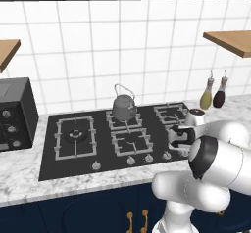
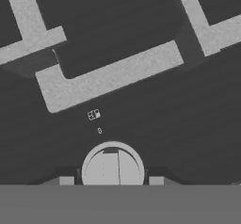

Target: Turn off the front right burner of the stove.

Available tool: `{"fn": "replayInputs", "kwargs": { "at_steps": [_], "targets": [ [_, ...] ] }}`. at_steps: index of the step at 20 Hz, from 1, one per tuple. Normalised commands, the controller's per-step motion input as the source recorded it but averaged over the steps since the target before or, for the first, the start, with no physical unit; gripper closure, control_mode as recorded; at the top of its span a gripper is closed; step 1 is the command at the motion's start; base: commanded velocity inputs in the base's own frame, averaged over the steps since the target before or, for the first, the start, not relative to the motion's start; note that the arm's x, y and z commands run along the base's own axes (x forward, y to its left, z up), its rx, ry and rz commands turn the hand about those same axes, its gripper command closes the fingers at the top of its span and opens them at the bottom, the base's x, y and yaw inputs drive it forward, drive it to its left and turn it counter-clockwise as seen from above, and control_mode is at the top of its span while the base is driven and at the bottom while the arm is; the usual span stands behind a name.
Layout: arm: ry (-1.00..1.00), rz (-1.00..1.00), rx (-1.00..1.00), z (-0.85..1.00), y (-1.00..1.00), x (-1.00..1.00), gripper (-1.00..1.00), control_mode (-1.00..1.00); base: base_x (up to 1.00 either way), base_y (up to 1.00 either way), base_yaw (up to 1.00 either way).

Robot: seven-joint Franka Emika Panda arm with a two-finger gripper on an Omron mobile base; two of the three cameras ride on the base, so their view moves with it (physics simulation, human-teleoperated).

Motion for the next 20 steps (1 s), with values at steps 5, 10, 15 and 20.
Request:
{"fn": "replayInputs", "kwargs": {
  "at_steps": [5,10,15,20],
  "targets": [
    [0.00,-0.69,0.05,0.00,0.00,0.00,1.00,-1.00,0.00,0.00,0.00],
    [0.00,-0.76,0.04,0.00,-0.01,0.00,1.00,-1.00,0.00,0.00,0.00],
    [0.00,-0.83,0.01,0.00,0.00,0.00,1.00,-1.00,0.00,0.00,0.00],
    [0.00,-0.88,0.00,-0.01,0.00,0.00,1.00,-1.00,0.00,0.00,0.00]
  ]
}}
